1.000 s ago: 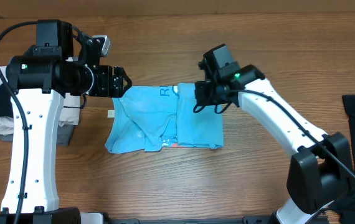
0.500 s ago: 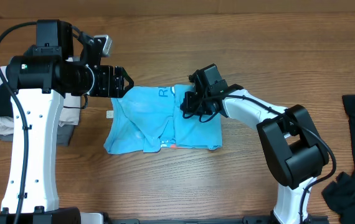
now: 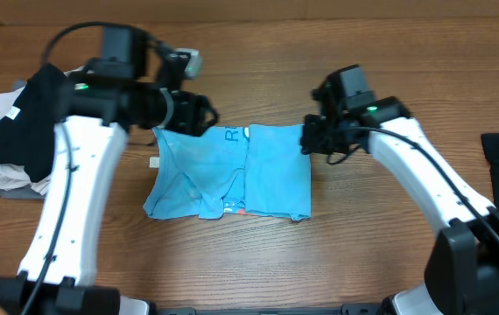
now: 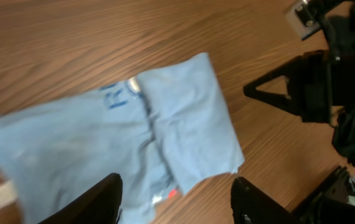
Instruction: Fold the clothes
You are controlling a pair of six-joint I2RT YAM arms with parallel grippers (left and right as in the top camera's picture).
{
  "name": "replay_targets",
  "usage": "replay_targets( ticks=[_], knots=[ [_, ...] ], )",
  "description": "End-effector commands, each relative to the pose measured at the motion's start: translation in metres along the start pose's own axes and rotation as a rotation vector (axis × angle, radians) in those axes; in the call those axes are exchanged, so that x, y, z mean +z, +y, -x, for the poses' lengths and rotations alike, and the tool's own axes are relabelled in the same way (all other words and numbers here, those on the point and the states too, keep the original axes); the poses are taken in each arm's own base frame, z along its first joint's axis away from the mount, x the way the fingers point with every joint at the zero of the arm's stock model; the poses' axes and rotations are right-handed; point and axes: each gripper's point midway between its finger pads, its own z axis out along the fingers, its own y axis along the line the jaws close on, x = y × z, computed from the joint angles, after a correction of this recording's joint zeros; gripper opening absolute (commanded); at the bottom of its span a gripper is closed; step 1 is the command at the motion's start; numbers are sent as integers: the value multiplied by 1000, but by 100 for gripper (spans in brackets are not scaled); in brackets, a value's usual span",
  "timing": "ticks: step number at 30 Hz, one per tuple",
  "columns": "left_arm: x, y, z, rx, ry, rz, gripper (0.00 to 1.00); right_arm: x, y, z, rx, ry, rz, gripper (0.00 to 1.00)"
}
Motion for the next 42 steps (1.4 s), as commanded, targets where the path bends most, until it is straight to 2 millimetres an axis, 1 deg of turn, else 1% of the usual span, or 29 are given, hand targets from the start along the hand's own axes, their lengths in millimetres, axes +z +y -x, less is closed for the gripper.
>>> replay_targets(
  ticks=[1,2,3,5,7,10,11,13,15,16,18,21,23,25,28,31,32,34,37,40,41,42],
  knots=[
    [55,-7,-12,-53,85,-33,51,8,-29,-18,45,77,-80,4],
    [71,-6,-12,-63,94,-32,45,12,-35,-27,56,108,-92,4],
    [86,-6,-14,-70,104,-40,42,16,-39,-35,65,132,-100,4],
    [119,-7,-21,-93,143,-64,40,24,-45,-51,83,182,-103,4],
    [147,-9,-31,-105,195,-94,35,31,-46,-65,94,227,-80,4],
    [185,-17,-50,-125,282,-168,31,40,-41,-81,64,269,-10,4],
    [196,-15,-56,-129,306,-168,27,41,-40,-85,65,280,3,4],
    [216,-8,-70,-145,355,-150,21,44,-41,-93,77,305,16,4],
    [229,1,-82,-183,395,-130,15,46,-45,-101,86,324,9,4],
    [236,7,-88,-209,413,-106,13,47,-47,-106,89,335,6,4],
    [242,20,-93,-233,426,-60,14,51,-52,-116,84,358,1,4],
    [243,33,-93,-234,418,-9,18,55,-60,-131,94,388,-10,4],
    [240,37,-87,-236,404,2,21,58,-64,-138,100,402,-18,4],
    [235,41,-77,-243,384,3,25,58,-66,-142,109,411,-21,4],
    [219,43,-57,-253,348,6,39,57,-68,-142,117,414,-23,4],
    [194,41,-35,-226,313,3,44,55,-69,-140,112,408,-41,4],
    [185,40,-27,-209,301,1,48,53,-68,-136,107,398,-41,4],
    [168,34,-14,-171,273,-4,53,46,-61,-123,79,352,-27,4],
    [143,27,0,-128,233,7,54,31,-40,-101,-12,276,43,4],
    [126,24,5,-111,204,40,52,23,-17,-91,-41,248,145,4],
    [119,26,5,-111,202,62,49,23,-8,-90,-57,244,193,4],
    [113,29,3,-119,204,88,49,23,-4,-89,-59,243,221,4]
  ],
)
